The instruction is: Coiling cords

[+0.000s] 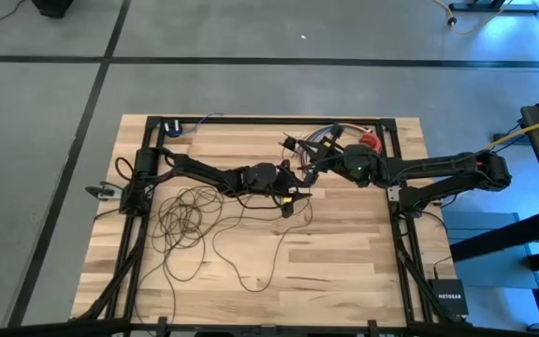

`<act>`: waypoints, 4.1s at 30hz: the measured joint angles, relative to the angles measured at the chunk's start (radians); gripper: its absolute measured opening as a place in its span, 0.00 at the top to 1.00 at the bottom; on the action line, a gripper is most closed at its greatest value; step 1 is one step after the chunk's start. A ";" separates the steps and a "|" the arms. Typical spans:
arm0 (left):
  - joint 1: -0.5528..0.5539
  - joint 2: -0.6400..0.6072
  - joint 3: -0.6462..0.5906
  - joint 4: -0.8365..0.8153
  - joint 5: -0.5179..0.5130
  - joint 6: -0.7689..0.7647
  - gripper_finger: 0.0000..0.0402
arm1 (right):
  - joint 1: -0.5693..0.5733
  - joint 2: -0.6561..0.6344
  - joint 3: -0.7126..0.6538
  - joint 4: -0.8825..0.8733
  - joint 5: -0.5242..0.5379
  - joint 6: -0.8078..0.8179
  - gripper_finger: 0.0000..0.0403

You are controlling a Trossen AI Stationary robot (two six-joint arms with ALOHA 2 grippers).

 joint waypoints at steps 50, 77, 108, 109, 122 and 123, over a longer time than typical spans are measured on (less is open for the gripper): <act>0.030 -0.367 0.000 -0.743 -0.505 0.299 0.98 | 0.001 0.000 0.000 0.055 -0.138 0.028 0.98; 0.100 -0.456 0.000 -0.824 -0.549 0.299 0.98 | 0.000 0.000 0.000 0.103 -0.253 0.126 0.98; -0.001 -0.643 0.021 -0.633 -0.539 0.216 0.98 | 0.000 0.000 0.000 0.054 -0.209 0.072 0.98; -0.005 -0.643 0.028 -0.635 -0.539 0.206 0.98 | 0.000 0.000 0.000 0.053 -0.209 0.072 0.98; -0.074 -0.642 0.096 -0.801 -0.541 0.101 0.98 | 0.000 0.000 0.000 0.064 -0.085 0.011 0.98; -0.080 -0.642 0.096 -0.790 -0.538 0.101 0.98 | 0.000 0.000 0.000 0.068 -0.085 0.011 0.98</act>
